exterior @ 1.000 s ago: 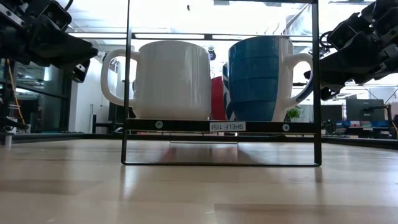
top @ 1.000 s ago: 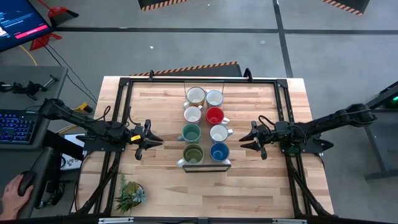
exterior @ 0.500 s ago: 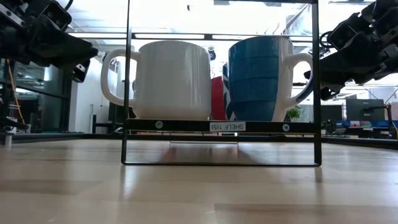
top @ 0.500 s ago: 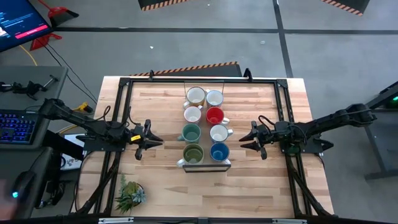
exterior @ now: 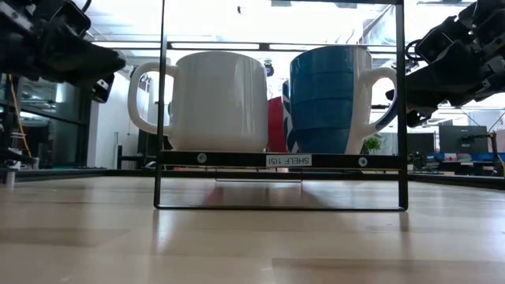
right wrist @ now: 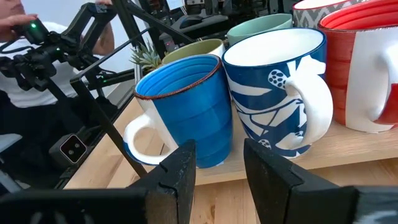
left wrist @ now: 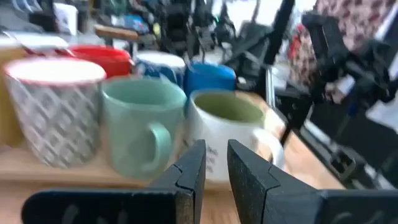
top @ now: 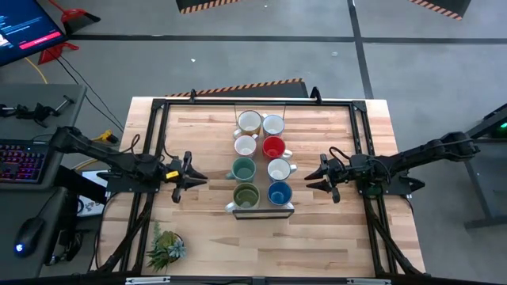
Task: Place coffee mugs
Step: Return to Home Position
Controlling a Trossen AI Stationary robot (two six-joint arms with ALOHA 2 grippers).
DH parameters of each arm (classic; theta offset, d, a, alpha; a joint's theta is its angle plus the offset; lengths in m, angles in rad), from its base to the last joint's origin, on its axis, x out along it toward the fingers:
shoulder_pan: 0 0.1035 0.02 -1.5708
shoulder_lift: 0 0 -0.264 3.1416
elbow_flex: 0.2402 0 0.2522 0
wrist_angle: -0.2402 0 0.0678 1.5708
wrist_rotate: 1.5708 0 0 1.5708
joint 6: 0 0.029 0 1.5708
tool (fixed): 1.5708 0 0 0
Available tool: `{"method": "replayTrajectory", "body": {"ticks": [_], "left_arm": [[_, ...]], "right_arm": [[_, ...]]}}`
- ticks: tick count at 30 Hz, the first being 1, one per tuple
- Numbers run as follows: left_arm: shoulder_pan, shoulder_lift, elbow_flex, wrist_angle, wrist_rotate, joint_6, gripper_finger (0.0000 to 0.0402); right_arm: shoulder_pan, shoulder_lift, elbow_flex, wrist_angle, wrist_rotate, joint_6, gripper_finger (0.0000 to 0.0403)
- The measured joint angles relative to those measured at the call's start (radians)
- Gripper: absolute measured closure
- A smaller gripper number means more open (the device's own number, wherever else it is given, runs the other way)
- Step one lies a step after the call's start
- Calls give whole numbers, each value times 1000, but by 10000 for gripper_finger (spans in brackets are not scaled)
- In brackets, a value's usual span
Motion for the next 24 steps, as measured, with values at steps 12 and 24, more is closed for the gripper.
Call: {"method": "replayTrajectory", "body": {"ticks": [12,24], "left_arm": [[152,-329,0,-359,3,0,343],[208,-470,0,-360,3,0,343]], "right_arm": [[0,0,0,0,0,0,284],[0,0,0,-9,0,0,284]]}}
